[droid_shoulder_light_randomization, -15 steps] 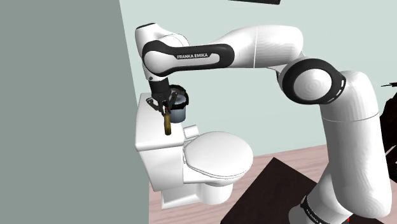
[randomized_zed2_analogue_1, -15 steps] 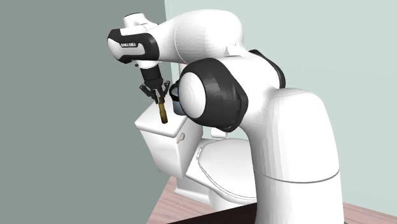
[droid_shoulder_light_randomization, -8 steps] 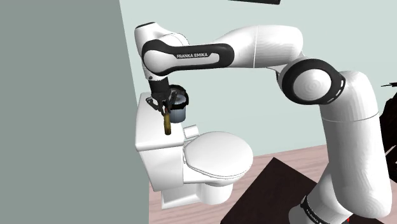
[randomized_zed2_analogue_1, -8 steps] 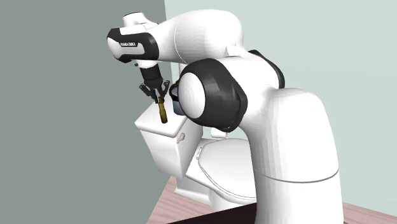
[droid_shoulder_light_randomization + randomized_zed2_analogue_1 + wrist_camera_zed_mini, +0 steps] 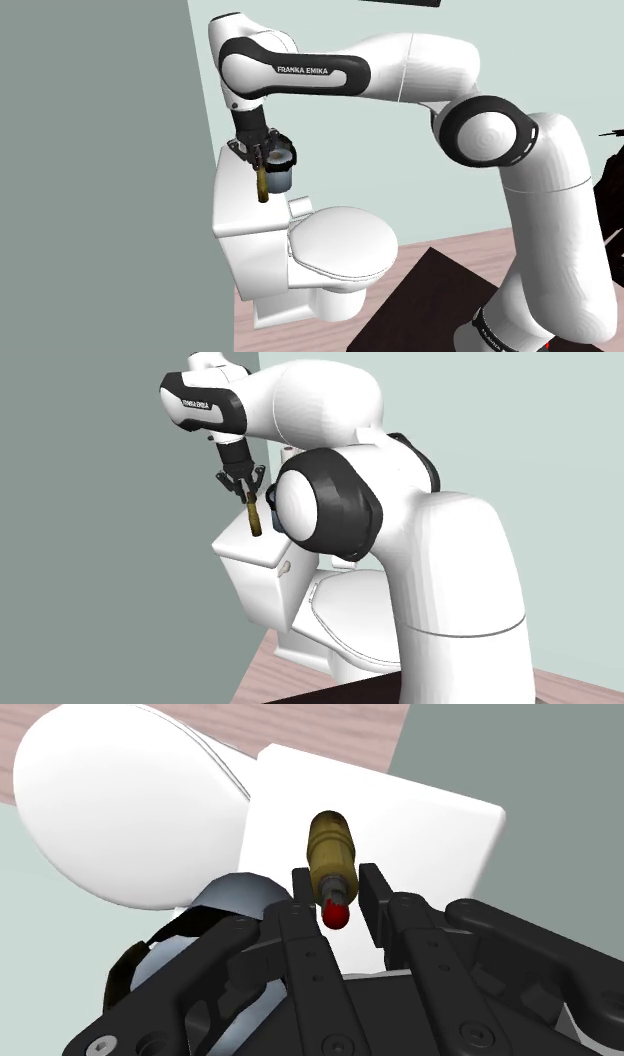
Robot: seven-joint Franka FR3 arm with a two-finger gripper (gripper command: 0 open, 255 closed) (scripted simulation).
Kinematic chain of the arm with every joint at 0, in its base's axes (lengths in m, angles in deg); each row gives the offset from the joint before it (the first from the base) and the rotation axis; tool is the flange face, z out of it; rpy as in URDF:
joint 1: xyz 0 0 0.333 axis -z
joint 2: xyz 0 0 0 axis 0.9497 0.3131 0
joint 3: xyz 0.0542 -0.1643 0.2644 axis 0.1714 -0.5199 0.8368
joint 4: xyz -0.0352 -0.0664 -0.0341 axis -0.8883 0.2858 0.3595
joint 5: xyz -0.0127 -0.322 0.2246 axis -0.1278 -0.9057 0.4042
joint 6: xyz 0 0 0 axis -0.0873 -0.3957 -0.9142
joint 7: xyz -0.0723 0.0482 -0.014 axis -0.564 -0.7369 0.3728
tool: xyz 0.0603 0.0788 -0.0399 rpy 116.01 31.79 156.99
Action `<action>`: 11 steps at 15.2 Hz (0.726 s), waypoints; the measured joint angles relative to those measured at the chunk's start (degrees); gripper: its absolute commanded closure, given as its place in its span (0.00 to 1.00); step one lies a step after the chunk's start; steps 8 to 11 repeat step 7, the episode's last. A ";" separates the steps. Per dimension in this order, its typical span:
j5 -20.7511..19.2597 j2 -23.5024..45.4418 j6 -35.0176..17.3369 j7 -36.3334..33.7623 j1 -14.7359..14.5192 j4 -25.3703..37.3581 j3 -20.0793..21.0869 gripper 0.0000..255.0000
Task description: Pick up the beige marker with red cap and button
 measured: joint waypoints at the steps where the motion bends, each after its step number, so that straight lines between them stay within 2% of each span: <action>1: -0.05 0.21 0.93 0.16 -0.16 1.17 -0.03 1.00; 7: -0.75 2.73 7.10 1.06 -1.74 10.02 -0.34 1.00; 11: -0.75 2.73 7.10 1.06 -1.74 10.02 -0.34 1.00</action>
